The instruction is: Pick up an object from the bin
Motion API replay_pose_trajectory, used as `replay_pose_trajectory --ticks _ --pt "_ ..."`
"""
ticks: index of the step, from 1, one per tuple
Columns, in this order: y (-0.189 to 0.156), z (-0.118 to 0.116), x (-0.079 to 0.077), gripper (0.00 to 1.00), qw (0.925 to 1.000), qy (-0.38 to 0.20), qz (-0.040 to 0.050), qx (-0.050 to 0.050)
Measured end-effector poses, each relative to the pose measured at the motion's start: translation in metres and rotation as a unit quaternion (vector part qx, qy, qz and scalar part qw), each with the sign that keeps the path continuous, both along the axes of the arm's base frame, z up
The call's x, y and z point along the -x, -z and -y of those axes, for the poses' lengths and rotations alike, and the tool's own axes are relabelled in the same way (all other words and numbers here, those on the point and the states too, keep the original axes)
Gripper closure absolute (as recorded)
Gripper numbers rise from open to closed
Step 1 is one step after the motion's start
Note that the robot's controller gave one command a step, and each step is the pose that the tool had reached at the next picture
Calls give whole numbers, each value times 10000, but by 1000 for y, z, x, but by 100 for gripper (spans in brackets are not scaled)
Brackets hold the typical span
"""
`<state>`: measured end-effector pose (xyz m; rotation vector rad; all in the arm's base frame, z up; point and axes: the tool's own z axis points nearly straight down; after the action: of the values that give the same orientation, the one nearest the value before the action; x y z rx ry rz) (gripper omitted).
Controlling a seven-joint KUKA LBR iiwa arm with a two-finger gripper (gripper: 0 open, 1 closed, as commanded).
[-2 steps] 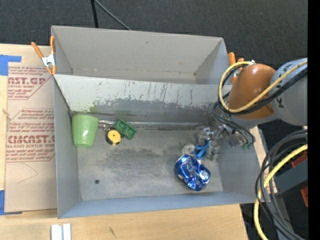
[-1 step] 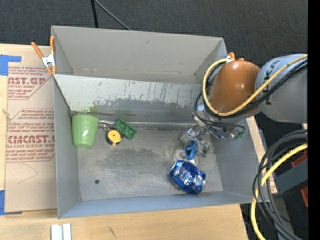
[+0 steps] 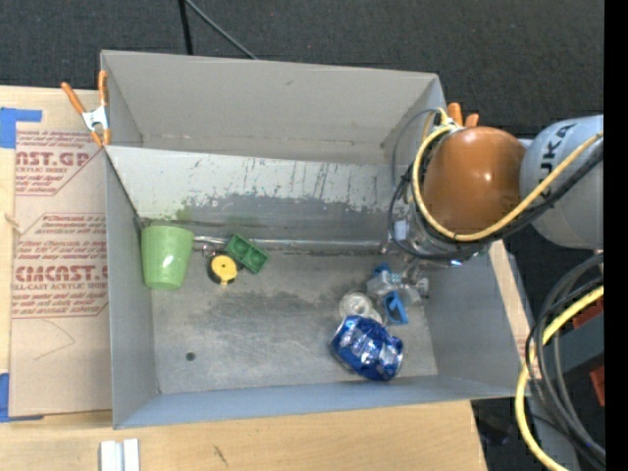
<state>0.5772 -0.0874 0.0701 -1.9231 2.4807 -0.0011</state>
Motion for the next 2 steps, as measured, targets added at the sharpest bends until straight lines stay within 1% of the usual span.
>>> replay_pose_trajectory --ticks 1,2 --pt "-68 50 31 100 9999 118 15 17" --pt "-107 35 -14 100 9992 392 23 -5"
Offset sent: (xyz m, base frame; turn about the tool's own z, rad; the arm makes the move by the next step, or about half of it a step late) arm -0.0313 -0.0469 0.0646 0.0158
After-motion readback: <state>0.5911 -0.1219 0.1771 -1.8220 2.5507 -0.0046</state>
